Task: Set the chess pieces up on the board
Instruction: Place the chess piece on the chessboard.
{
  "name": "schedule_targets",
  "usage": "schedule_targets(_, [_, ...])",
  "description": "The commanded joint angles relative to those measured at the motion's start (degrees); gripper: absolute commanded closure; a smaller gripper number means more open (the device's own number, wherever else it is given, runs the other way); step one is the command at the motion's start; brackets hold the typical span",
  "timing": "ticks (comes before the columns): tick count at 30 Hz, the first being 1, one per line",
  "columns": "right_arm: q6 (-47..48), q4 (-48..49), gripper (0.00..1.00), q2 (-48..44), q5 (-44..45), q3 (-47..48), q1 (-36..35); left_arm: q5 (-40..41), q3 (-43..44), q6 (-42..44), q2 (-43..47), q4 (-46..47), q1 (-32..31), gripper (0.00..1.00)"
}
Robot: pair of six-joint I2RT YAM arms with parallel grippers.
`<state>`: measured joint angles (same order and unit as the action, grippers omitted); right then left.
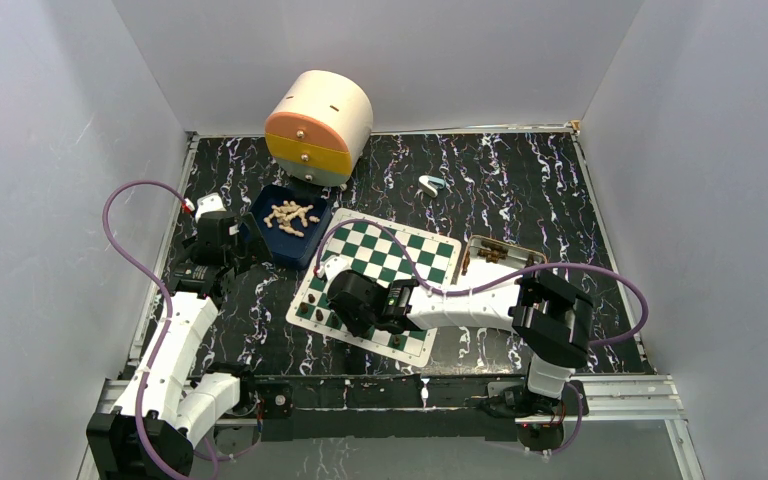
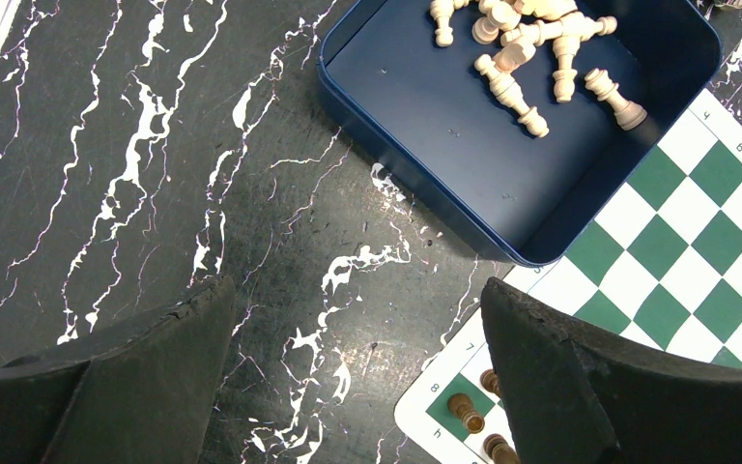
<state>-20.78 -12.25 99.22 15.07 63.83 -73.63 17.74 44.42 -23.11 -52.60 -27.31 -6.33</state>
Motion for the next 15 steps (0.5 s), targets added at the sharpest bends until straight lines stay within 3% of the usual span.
schedule_targets(1, [-0.3, 0.1, 0.65, 0.2, 0.6, 0.4, -0.4, 0.7, 0.2, 0.4, 0.9, -0.2, 0.0, 0.05])
schedule_targets(15, [-0.6, -1.9, 0.46, -4.7, 0.3, 3.7, -0.4, -3.4, 1.2, 0.7, 1.2, -0.5, -0.1, 0.04])
